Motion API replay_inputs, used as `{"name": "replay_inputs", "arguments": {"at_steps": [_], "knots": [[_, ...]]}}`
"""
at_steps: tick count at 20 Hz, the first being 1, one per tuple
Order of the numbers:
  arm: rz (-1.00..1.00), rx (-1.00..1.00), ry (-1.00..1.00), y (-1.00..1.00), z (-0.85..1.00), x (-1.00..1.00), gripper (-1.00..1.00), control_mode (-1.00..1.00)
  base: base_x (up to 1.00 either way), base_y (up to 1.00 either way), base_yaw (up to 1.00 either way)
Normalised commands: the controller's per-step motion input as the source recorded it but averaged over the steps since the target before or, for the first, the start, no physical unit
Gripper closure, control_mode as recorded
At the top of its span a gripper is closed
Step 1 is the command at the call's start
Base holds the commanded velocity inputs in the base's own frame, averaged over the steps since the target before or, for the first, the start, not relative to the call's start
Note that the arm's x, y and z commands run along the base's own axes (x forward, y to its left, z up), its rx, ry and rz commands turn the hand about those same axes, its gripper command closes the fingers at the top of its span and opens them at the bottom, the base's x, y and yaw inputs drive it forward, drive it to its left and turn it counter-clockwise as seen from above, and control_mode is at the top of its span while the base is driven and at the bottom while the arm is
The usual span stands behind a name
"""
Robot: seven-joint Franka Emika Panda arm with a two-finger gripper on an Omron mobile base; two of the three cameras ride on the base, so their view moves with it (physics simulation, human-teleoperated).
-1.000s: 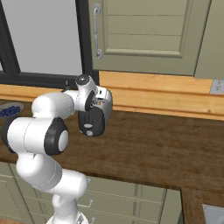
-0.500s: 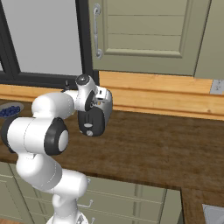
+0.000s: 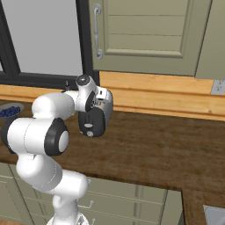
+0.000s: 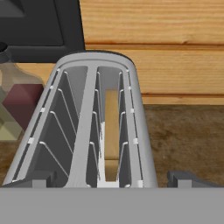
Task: Start the toaster. Once the lever pops up, take the bread to the plate on the dining counter.
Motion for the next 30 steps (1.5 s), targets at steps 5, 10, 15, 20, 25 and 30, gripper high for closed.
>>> {"name": "replay_inputs", "arguments": {"at_steps": [5,10,15,20,25,30], "knots": [[0.00,0.00,0.00,0.00,0.00,0.00,-1.00,-1.00,0.00,0.00,0.00],[0.00,0.00,0.00,0.00,0.00,0.00,-1.00,-1.00,0.00,0.00,0.00],[0.00,0.00,0.00,0.00,0.00,0.00,-1.00,-1.00,0.00,0.00,0.00],[0.00,0.00,0.00,0.00,0.00,0.00,-1.00,-1.00,0.00,0.00,0.00],[0.00,0.00,0.00,0.00,0.00,0.00,-1.00,-1.00,0.00,0.00,0.00],[0.00,0.00,0.00,0.00,0.00,0.00,-1.00,-1.00,0.00,0.00,0.00]]}}
